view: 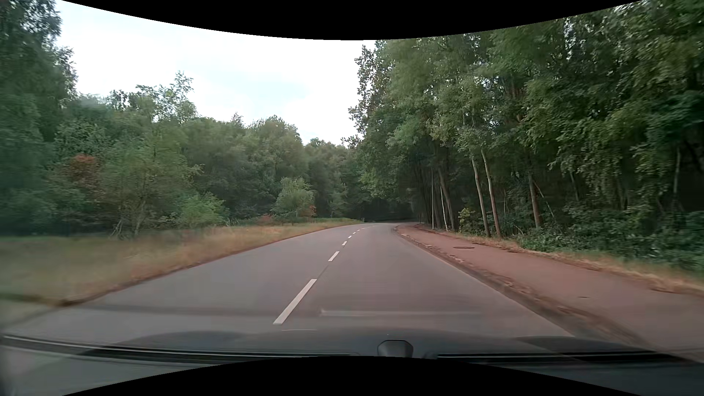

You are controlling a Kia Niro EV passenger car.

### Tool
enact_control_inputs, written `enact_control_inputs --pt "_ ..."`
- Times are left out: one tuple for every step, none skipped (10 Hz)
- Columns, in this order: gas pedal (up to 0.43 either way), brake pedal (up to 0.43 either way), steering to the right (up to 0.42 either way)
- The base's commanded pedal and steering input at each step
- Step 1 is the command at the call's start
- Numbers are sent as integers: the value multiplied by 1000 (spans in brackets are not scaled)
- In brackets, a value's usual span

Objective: Follow the waypoints while adhering to traffic rules and regulations

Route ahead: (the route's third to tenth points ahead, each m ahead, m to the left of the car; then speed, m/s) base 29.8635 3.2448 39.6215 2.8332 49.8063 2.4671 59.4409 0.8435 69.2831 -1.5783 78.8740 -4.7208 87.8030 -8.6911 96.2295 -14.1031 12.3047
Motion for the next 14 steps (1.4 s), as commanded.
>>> enact_control_inputs --pt "189 0 -3" --pt "189 0 -3" --pt "189 0 -3" --pt "177 0 -1" --pt "177 0 -1" --pt "177 0 0" --pt "177 0 1" --pt "177 0 2" --pt "177 0 4" --pt "177 0 4" --pt "177 0 4" --pt "177 0 4" --pt "177 0 4" --pt "189 0 4"
